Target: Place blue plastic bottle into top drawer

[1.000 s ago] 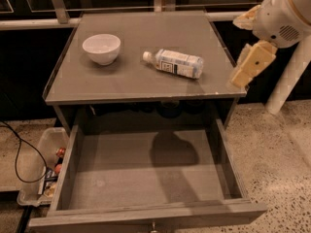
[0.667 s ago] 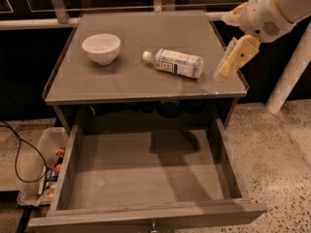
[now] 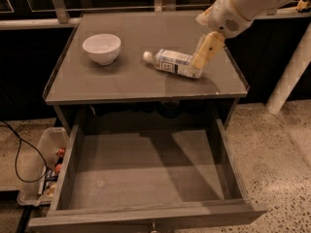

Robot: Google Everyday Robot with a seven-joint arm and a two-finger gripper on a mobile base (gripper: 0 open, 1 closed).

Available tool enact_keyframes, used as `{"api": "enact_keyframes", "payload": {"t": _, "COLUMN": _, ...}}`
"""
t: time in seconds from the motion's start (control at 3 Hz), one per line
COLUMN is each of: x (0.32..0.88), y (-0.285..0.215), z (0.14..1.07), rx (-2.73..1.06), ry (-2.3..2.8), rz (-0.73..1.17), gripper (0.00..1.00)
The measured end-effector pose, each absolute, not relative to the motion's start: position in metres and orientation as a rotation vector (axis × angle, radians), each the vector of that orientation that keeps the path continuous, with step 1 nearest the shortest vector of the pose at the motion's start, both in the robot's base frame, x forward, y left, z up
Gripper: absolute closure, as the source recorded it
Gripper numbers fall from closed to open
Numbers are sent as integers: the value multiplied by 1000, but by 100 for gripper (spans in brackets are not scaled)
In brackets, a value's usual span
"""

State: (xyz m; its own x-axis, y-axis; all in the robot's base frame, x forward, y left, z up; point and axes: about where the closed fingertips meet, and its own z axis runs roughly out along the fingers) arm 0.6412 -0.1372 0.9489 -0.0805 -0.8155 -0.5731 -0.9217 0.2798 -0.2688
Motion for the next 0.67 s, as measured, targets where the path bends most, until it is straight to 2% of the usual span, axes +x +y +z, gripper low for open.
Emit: {"api": "enact_keyframes", "payload": {"t": 0.67, "x": 689, "y": -119, "z": 905, "rx": -1550, "ry": 1990, "rz": 210, "gripper": 0}}
